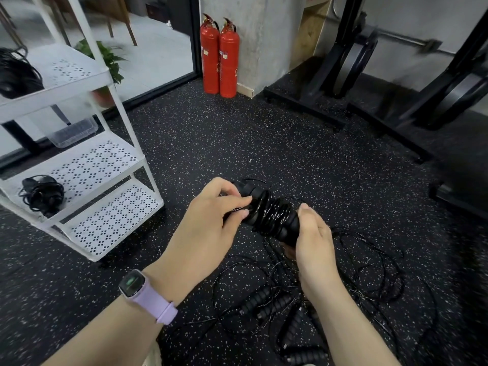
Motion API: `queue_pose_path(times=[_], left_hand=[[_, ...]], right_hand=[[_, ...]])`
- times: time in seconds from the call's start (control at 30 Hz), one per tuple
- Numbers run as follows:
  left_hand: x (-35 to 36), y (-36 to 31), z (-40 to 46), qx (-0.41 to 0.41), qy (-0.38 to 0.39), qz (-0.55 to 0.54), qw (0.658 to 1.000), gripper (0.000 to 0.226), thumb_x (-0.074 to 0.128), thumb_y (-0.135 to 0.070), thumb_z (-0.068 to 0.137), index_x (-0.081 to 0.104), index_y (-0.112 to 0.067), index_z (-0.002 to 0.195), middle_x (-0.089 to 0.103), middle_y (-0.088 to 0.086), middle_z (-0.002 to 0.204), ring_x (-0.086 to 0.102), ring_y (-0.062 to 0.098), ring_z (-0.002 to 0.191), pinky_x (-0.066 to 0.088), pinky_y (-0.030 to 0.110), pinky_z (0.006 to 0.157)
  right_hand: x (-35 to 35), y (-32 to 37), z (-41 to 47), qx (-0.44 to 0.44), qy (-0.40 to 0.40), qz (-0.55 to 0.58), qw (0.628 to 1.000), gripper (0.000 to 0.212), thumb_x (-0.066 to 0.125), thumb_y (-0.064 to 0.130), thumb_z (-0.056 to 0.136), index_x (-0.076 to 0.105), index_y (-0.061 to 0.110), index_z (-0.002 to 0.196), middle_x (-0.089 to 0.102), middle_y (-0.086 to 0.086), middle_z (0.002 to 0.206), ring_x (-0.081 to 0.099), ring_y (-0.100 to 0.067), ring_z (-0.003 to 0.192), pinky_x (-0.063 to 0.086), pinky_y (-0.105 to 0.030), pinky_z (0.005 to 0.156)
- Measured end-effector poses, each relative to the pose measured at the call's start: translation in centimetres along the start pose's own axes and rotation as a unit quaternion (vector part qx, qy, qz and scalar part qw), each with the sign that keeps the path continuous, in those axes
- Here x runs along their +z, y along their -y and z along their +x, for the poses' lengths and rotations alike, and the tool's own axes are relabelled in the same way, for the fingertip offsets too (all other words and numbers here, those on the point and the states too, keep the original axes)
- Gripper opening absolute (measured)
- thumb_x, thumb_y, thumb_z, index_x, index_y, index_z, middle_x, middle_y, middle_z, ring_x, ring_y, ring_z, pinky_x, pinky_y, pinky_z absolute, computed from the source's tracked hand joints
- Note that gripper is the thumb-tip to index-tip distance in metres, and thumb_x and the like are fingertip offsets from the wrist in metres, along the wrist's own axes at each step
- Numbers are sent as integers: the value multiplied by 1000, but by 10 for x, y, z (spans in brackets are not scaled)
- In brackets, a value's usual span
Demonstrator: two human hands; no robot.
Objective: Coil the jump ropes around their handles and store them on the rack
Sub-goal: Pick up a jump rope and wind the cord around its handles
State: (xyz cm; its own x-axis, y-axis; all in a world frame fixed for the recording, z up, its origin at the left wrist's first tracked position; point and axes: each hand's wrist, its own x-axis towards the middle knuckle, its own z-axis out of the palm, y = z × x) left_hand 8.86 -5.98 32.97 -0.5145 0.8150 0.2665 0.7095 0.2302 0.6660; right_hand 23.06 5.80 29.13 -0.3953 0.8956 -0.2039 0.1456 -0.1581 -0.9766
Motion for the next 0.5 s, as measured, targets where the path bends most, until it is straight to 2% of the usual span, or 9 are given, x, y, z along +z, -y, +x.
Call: queue_pose_path(times=[0.07, 0.13, 0.17, 0.2, 0.27, 0.33, 0.43, 0.5], left_hand=[[0, 0, 1, -4, -1, -21, 1000, 23, 68, -20, 97, 76, -28, 116, 57, -24, 103, 54, -7, 105, 33, 0, 88], [0, -1, 0, -22, -3, -46, 999, 22, 67, -18, 97, 77, -30, 113, 62, -25, 100, 57, -6, 103, 35, 1, 87], [1, -1, 1, -32, -4, -50, 998, 23, 66, -17, 98, 78, -30, 113, 64, -25, 100, 58, -7, 103, 36, 1, 87], [1, -1, 1, -41, -7, -50, 998, 23, 65, -16, 99, 78, -28, 114, 65, -25, 100, 58, -9, 103, 36, 1, 88], [3, -1, 0, -57, -13, -48, 997, 24, 65, -16, 99, 78, -27, 116, 67, -23, 102, 58, -10, 103, 35, 0, 88], [5, -1, -1, -67, -22, -34, 997, 24, 64, -16, 100, 77, -25, 117, 66, -20, 103, 59, -6, 100, 35, -1, 87], [9, -6, -4, -60, -37, 12, 997, 24, 59, -18, 102, 74, -21, 120, 57, -16, 104, 52, -1, 90, 33, -2, 85], [10, -7, -6, -46, -37, 38, 998, 26, 57, -21, 102, 73, -18, 122, 49, -13, 106, 50, 1, 86, 39, 5, 85]], right_hand=[[1, -1, -1, -8, 7, -7, 1000, 32, 42, 54, 92, 55, 25, 97, 67, 12, 74, 65, -10, 79, 53, -47, 90], [5, 1, -3, 4, 20, -14, 1000, 38, 42, 54, 92, 60, 21, 97, 74, 1, 85, 71, -21, 90, 54, -59, 97], [7, 1, -3, 14, 24, -16, 999, 41, 42, 55, 91, 63, 20, 95, 75, -4, 90, 71, -27, 96, 53, -61, 99], [8, 0, -4, 21, 26, -16, 999, 40, 43, 56, 90, 68, 25, 93, 76, -3, 93, 71, -27, 99, 53, -59, 100], [9, -1, -4, 32, 24, -7, 999, 35, 44, 61, 87, 73, 42, 92, 77, 7, 105, 70, -18, 109, 52, -53, 105], [9, -1, -5, 37, 25, -3, 999, 38, 45, 65, 84, 73, 43, 98, 75, 7, 116, 67, -17, 116, 51, -53, 107], [12, -1, -5, 38, 25, -12, 999, 39, 43, 62, 88, 70, 33, 90, 76, 6, 96, 70, -18, 99, 55, -53, 99], [14, 1, -7, 40, 16, -10, 999, 36, 44, 59, 89, 69, 35, 83, 76, 6, 89, 70, -20, 95, 54, -49, 94]])
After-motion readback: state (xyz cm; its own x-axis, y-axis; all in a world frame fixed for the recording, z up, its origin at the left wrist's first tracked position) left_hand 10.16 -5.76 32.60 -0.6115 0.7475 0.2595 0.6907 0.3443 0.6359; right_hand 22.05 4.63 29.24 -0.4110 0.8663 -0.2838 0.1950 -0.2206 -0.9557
